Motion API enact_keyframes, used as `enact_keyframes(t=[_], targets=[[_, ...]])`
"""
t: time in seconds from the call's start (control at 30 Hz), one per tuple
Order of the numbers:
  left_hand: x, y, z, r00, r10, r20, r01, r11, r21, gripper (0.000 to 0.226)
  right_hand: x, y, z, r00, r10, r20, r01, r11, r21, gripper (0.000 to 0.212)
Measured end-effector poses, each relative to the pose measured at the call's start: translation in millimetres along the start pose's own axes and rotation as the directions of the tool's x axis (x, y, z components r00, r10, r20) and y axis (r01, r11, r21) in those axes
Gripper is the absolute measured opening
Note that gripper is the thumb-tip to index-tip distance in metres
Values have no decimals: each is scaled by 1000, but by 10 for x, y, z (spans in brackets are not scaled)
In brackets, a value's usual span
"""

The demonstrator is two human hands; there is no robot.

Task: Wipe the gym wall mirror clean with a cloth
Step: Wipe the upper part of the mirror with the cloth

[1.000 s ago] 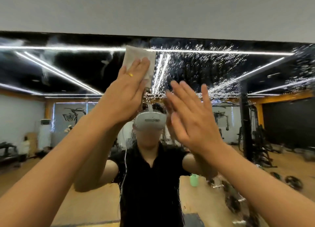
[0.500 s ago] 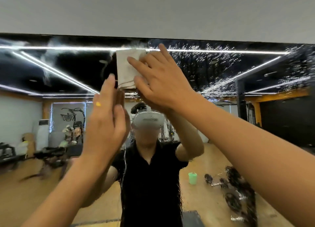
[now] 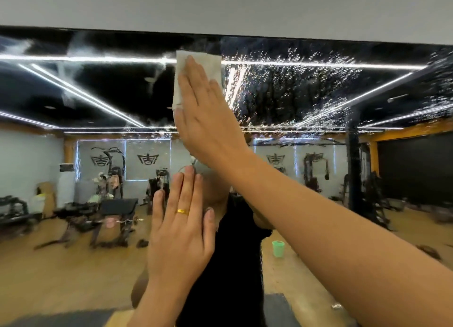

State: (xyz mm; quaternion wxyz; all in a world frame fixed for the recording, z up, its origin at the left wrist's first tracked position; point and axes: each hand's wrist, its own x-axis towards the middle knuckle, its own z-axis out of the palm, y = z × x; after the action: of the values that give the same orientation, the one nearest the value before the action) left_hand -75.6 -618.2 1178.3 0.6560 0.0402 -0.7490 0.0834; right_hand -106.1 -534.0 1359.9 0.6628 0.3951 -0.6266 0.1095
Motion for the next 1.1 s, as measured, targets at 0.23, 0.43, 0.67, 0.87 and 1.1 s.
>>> enact_keyframes(t=[0.23,0.43,0.67,0.87,1.1], targets=[[-19,-5,-2,1000,2,8,-2,1000,11,64,213,134,-57,986,77,148,-77,997,-4,68],[-23,-14,13,1000,4,-24,-4,1000,-3,64,397,133,-127,970,176,164,-191,979,75,69],[-36,-1,17,1000,-3,-18,3,1000,-10,64,-94,89,-155,974,56,219,-72,995,67,67],[-63,1,16,1000,5,-15,-5,1000,9,64,482,463,-312,962,122,244,-134,990,37,66],[-26,8,11,1000,-3,-21,3,1000,-11,63,-124,101,-171,965,174,197,-200,972,123,69]])
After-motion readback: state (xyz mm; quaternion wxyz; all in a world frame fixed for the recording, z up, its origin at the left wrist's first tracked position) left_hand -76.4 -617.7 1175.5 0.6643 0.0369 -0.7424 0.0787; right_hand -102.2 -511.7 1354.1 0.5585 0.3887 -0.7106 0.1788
